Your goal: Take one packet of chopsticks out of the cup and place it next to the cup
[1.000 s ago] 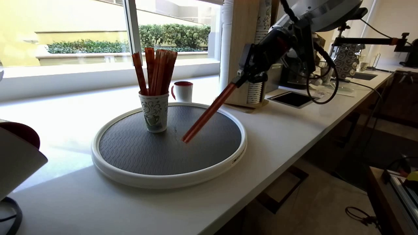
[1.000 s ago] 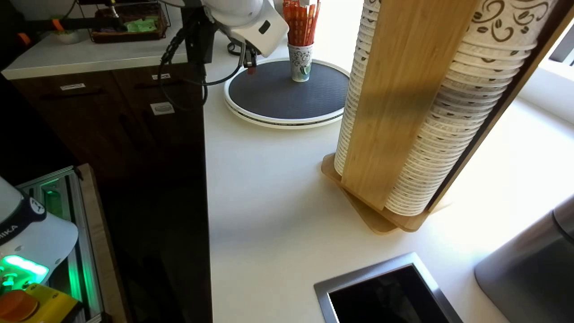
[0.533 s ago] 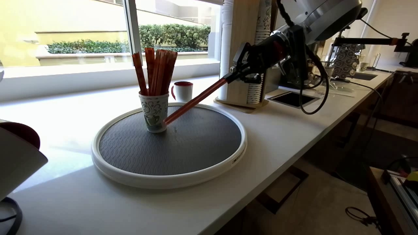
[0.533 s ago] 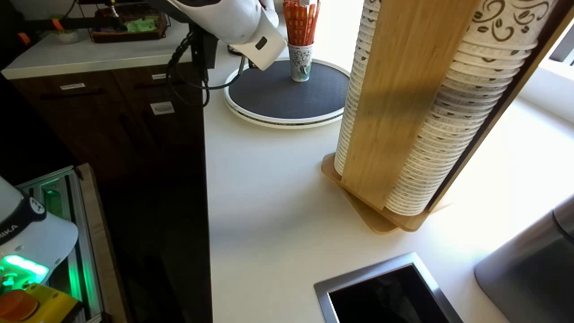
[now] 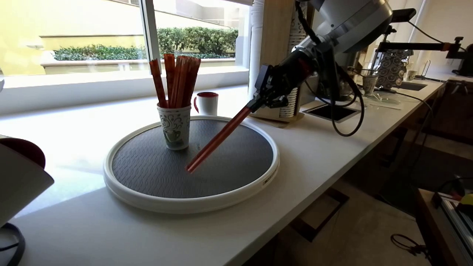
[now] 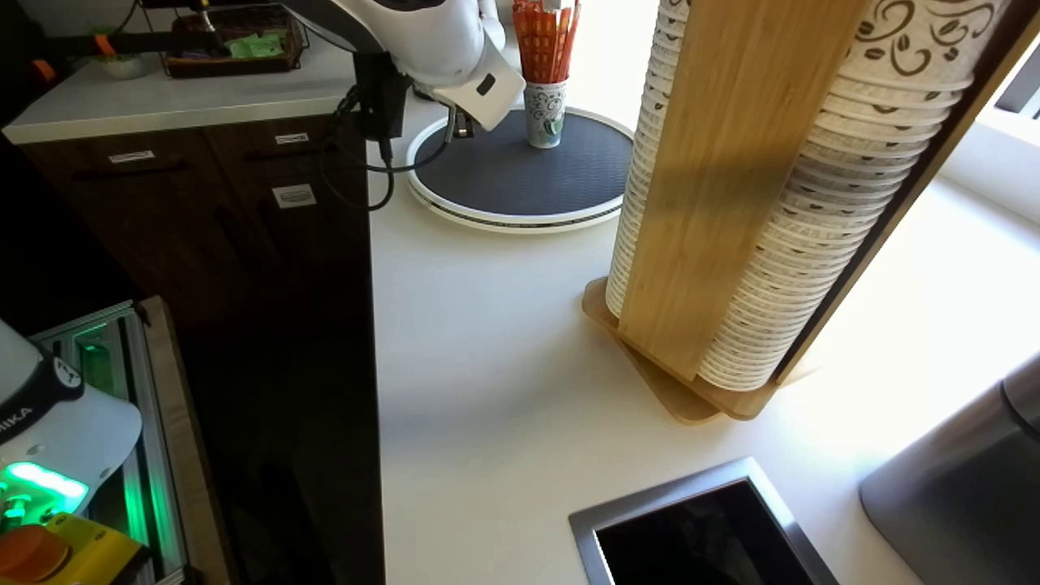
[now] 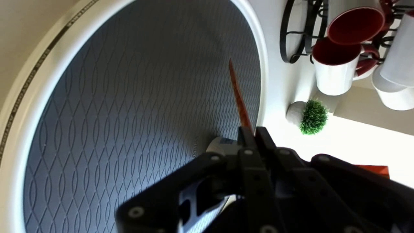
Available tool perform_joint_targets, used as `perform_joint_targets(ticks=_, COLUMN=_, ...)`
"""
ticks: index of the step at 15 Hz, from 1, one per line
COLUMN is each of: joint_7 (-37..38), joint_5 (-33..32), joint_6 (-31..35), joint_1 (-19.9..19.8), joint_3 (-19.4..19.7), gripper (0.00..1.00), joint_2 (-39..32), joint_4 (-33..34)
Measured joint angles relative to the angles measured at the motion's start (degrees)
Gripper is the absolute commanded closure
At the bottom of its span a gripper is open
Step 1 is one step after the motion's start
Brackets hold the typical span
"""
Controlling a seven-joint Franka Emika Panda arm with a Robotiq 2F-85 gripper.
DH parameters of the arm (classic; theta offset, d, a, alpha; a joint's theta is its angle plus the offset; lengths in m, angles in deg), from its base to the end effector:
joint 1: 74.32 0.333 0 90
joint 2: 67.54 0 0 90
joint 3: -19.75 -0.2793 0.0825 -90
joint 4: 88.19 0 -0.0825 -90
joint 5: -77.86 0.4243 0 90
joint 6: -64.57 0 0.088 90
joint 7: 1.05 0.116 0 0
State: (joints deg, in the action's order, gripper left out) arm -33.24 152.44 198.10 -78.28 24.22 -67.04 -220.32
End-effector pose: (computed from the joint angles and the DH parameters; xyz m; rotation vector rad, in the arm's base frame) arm 0.5526 -0.0590 0.2927 -2.1682 0.5967 -0.4201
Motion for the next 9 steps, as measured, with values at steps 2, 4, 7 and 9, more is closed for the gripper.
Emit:
perform_joint_targets(ticks=2, joint_7=0.0, joint_5=-0.9, joint_6=0.0, joint_1=0.0, joint_3=-0.2, gripper=0.98, joint_2=-1.0, joint_4=0.8)
perform_joint_targets(ticks=4, joint_7=0.0, joint_5=-1.5, joint_6=0.0, joint_1=0.0, joint_3=-0.2, gripper=0.94, joint_2=-1.6, joint_4=1.4)
perform_joint_targets(ticks=7, joint_7=0.0, joint_5=-2.0, joint_6=0.0, joint_1=0.0, joint_3=-0.2, gripper=0.98, joint_2=-2.0, joint_4=1.8)
perform_joint_targets(ticks=9, joint_7=0.0, joint_5=-2.2, joint_6=0.0, joint_1=0.0, joint_3=-0.2, gripper=0.97, joint_2=-2.0, joint_4=1.9)
